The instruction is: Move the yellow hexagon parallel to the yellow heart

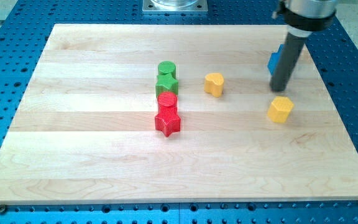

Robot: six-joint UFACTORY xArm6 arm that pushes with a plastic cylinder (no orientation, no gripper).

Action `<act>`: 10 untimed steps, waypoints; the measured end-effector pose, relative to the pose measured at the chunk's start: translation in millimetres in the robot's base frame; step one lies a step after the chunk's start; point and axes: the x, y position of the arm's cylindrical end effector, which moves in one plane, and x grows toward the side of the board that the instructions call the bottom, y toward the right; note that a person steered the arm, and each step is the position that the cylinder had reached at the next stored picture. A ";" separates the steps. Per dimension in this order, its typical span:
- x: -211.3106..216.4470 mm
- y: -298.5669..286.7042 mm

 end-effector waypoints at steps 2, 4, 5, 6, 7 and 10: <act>50.3 15.0; 109.5 1.2; 94.0 -29.6; 47.6 -31.8; 45.7 -31.0; 9.5 -1.1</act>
